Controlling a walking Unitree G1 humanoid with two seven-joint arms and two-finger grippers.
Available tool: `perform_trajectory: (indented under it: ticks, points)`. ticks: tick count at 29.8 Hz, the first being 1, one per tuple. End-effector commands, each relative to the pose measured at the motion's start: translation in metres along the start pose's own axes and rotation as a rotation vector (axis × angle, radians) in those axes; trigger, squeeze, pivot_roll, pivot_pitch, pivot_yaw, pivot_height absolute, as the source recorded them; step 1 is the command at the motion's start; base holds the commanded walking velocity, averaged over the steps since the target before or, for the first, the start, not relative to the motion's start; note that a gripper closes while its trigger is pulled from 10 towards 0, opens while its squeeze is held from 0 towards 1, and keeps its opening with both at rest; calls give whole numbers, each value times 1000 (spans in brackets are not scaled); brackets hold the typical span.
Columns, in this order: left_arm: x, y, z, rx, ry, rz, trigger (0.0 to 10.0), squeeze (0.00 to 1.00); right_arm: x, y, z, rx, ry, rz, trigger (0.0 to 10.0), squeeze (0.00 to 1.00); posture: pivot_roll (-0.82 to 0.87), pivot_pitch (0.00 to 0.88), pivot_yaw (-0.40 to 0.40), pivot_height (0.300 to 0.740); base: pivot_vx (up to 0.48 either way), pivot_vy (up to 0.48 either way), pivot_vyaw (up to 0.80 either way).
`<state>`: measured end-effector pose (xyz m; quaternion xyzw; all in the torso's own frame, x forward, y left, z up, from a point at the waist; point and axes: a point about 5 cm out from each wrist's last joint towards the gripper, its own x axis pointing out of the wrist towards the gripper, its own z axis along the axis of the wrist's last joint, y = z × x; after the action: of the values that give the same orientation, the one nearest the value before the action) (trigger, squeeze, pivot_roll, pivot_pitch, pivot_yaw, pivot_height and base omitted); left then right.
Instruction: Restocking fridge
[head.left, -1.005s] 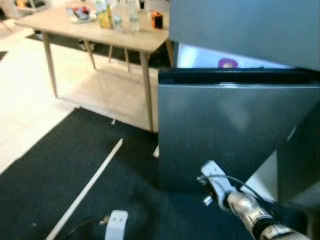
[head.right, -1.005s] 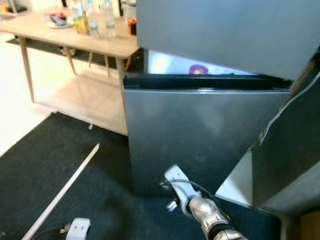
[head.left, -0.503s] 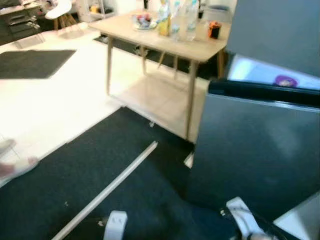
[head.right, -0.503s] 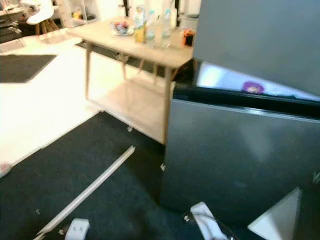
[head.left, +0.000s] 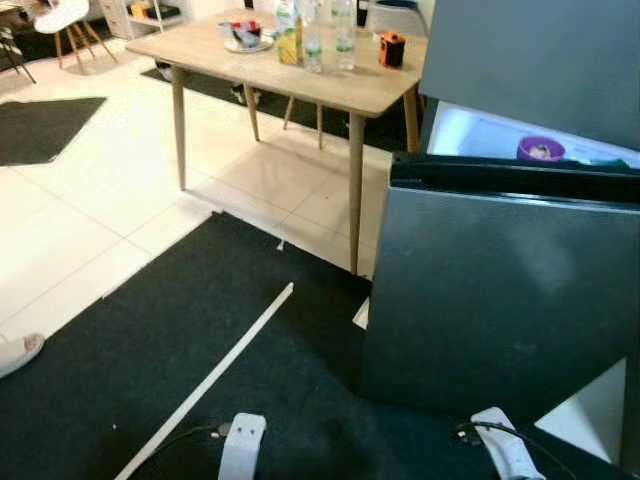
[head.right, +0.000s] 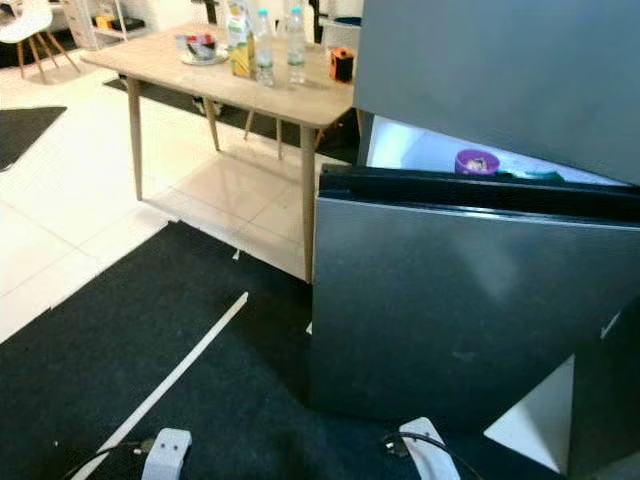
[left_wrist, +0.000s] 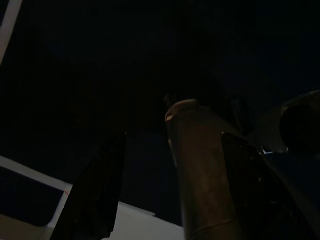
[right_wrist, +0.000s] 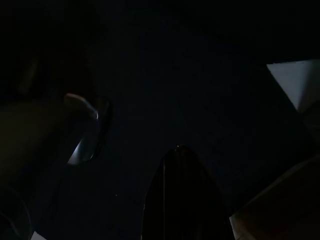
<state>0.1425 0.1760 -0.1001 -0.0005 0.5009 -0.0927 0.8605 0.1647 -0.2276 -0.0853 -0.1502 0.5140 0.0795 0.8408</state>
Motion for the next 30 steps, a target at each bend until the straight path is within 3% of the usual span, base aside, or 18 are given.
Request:
perform_trajectory:
  ticks: [1, 11, 17, 21, 29, 30]
  points:
    - [-1, 2, -5, 4, 22, 2, 10000, 0, 0, 2, 1, 11, -6, 0, 10000, 0, -42, 16, -2, 740, 345, 0, 0]
    - [-1, 0, -5, 13, 28, -2, 10000, 0, -1, -1, -5, 32, 9, -13, 10000, 0, -44, 8, -8, 740, 348, 0, 0]
    - [0, 0, -4, 19, 26, -2, 10000, 0, -1, -2, -2, 28, 1, -16, 10000, 0, -44, 1, -10, 740, 348, 0, -767]
    - [0, -1, -3, 21, 25, -2, 10000, 0, 0, -5, 5, 28, -33, -26, 10000, 0, -45, 1, -10, 740, 349, 0, 0]
    - [0, -1, -3, 19, 29, 12, 10000, 0, -6, -24, 78, 187, -368, -6, 10000, 0, -54, 14, -2, 740, 105, 0, 0]
    - [0, -1, -3, 19, 29, 12, 10000, 0, -6, -24, 78, 187, -368, -6, 10000, 0, -54, 14, -2, 740, 0, 0, 0]
